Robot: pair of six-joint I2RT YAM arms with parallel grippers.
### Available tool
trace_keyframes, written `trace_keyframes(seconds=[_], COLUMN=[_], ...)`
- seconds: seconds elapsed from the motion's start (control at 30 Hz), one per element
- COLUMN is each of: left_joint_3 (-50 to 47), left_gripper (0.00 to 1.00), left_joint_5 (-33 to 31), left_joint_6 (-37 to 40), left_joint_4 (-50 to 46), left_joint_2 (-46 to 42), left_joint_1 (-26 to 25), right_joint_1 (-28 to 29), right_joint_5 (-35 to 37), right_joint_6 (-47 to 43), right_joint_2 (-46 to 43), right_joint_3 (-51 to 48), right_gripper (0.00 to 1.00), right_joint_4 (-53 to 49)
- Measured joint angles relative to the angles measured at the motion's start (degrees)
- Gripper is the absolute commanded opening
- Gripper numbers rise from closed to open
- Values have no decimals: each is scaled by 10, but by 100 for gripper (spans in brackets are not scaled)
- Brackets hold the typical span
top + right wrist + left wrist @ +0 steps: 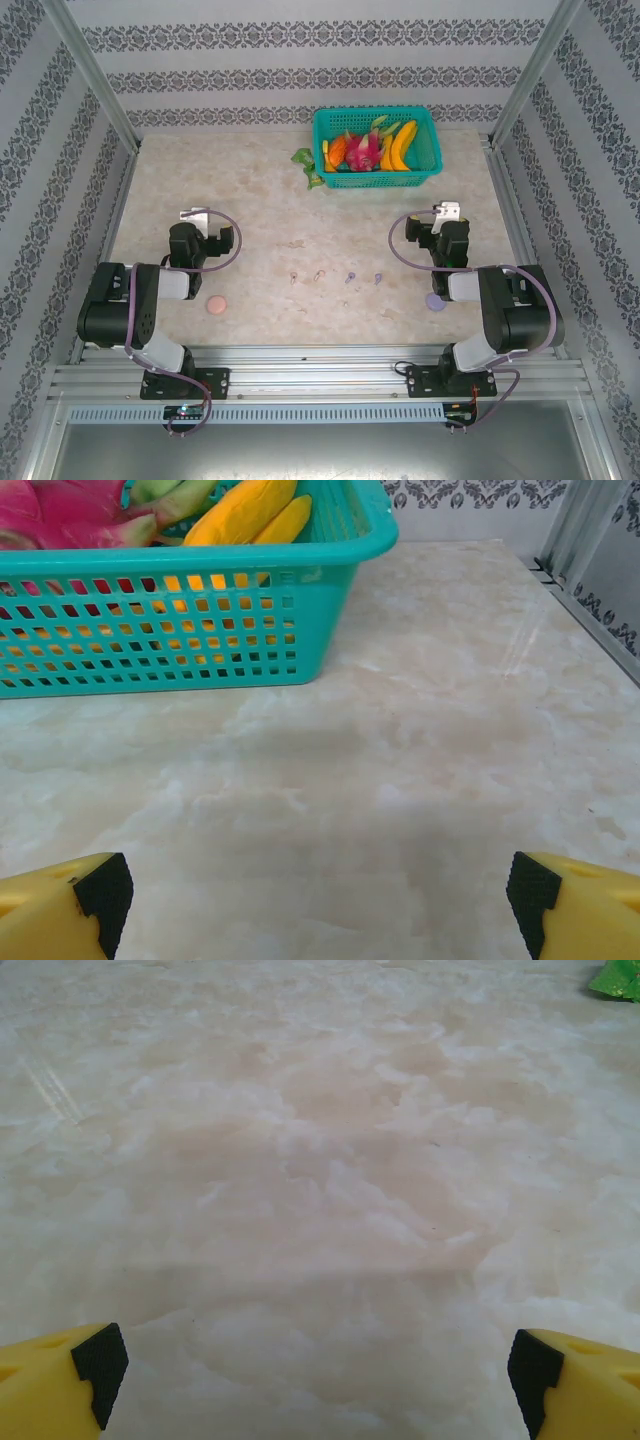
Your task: Insert the wireless bluetooth earbuds into the charging case
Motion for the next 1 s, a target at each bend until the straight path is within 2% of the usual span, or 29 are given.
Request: trace_keyframes(seconds=[0.83,0.93,1.0], left_joint_3=[0,5,32], left_gripper=[100,100,100], left_joint_5=[0,-14,-37], left_joint_6=[0,-4,-11], left_joint_4=[0,-21,-86], left_joint_2=[0,-7,-24], left_joint_1=[0,0,0], right_joint_1=[-10,-8,-3], right_joint_5=[-21,8,26], right_joint_6=[1,3,3], right_joint_2=[-1,-41,-89], right_joint_3=[0,0,3], right_gripper=[98,98,98], right_joint_4=[-2,-43,-74])
